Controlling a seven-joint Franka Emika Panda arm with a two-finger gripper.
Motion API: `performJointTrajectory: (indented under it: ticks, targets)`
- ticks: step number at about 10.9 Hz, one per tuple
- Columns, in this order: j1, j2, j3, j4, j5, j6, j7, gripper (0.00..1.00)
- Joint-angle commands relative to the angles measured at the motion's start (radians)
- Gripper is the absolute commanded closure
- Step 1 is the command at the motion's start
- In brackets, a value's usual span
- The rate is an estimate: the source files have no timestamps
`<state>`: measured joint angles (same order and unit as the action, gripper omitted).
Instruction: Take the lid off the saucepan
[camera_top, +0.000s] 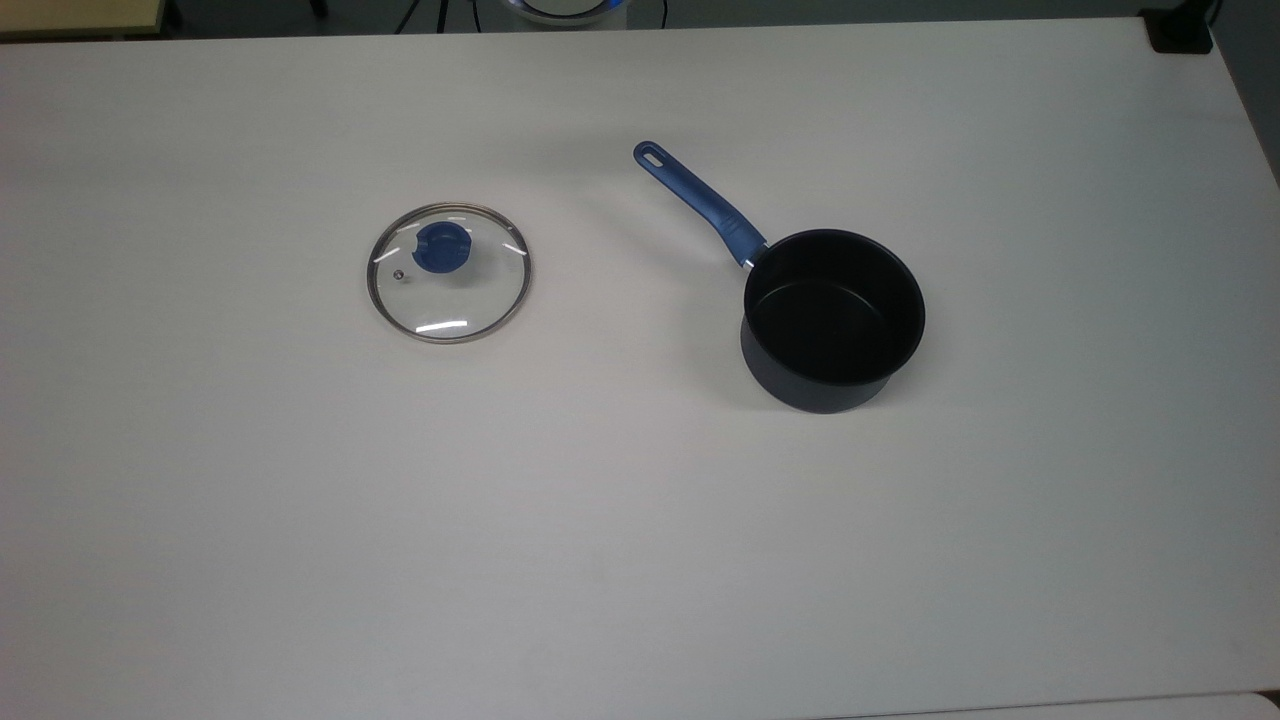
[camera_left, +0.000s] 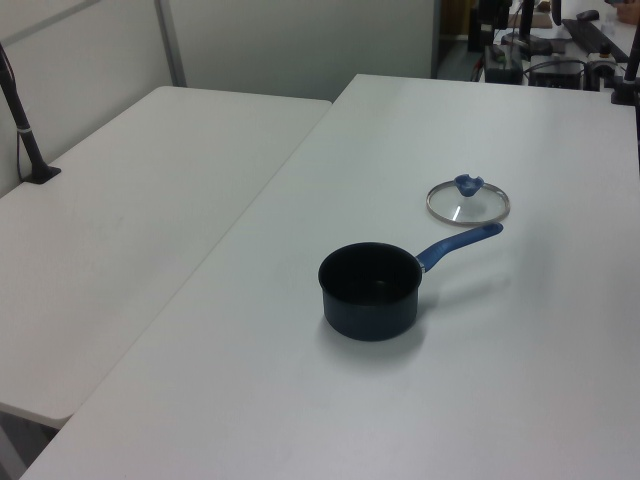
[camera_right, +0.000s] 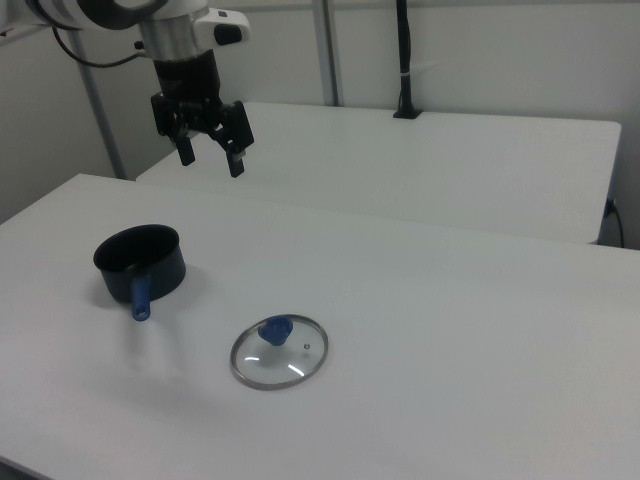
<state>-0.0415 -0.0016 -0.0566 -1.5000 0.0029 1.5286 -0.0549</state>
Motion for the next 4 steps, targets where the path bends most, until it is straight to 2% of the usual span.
performJointTrajectory:
  ticks: [1,4]
  targets:
    - [0.017,-0.038,-0.003,-0.054,-0.041,0.063,-0.017,0.0]
    - [0.015,-0.04,-0.003,-0.065,-0.041,0.084,-0.016,0.0]
